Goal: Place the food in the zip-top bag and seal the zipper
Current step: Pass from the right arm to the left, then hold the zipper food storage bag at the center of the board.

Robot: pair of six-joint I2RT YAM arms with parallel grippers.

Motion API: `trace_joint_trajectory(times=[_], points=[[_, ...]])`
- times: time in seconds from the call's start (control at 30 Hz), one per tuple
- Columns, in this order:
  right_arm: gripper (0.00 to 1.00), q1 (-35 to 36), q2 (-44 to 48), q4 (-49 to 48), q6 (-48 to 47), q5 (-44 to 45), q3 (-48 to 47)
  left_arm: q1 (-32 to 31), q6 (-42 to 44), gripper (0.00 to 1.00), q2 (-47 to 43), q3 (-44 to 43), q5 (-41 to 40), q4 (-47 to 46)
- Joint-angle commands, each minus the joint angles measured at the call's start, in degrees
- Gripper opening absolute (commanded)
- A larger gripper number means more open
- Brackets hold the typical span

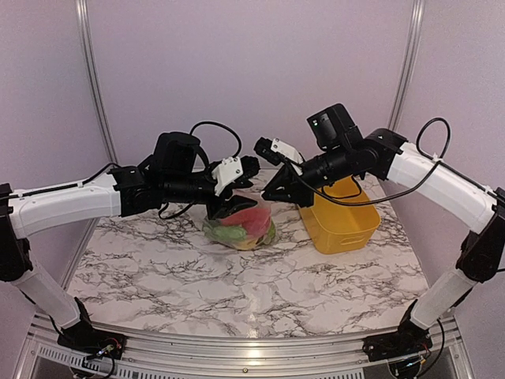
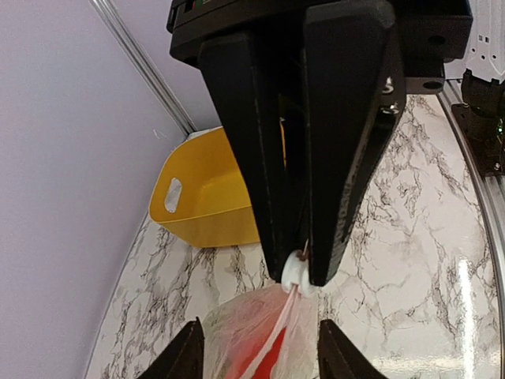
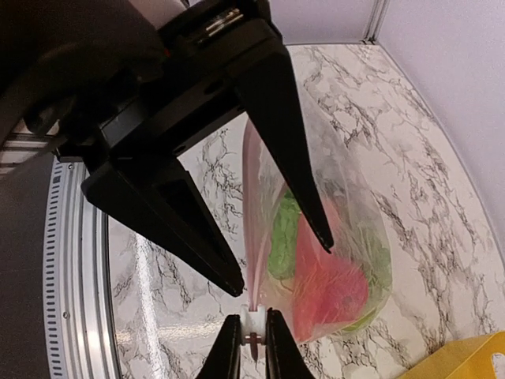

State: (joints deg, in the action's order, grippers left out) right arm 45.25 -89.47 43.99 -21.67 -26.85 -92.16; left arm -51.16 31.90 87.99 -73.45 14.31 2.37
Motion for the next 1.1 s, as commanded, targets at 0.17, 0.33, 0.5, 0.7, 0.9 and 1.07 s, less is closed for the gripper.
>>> trace_joint_trajectory(times=[0.17,0.33,0.5,0.7,0.9,1.07], points=[[0.15,0.59,2.62,-0.75,-0.69,-0.94,1.51,-0.17,1.15,0.05,0.89,-1.57,-1.88,3.12],[0.33,0.34,4.85,-4.23,0.38,3.16,7.27,0.05,-1.47,0.0,0.4,-0.52,-1.57,1.28],[0.32,-1.55,7.06,-6.82,1.51,4.21,10.68,0.52,-2.77,0.0,-0.33,0.46,-1.0,0.2],[0.32,-2.01,7.06,-12.28,2.29,5.23,12.33,1.0,-4.87,0.0,-1.04,1.34,0.9,-0.9],[0.28,-2.01,5.17,-13.04,1.77,2.96,11.09,1.48,-5.83,0.0,-1.19,1.29,1.76,-1.23],[0.22,-1.99,3.77,-13.3,1.21,1.48,10.51,1.56,-6.21,0.0,-1.18,1.34,2.09,-1.29]])
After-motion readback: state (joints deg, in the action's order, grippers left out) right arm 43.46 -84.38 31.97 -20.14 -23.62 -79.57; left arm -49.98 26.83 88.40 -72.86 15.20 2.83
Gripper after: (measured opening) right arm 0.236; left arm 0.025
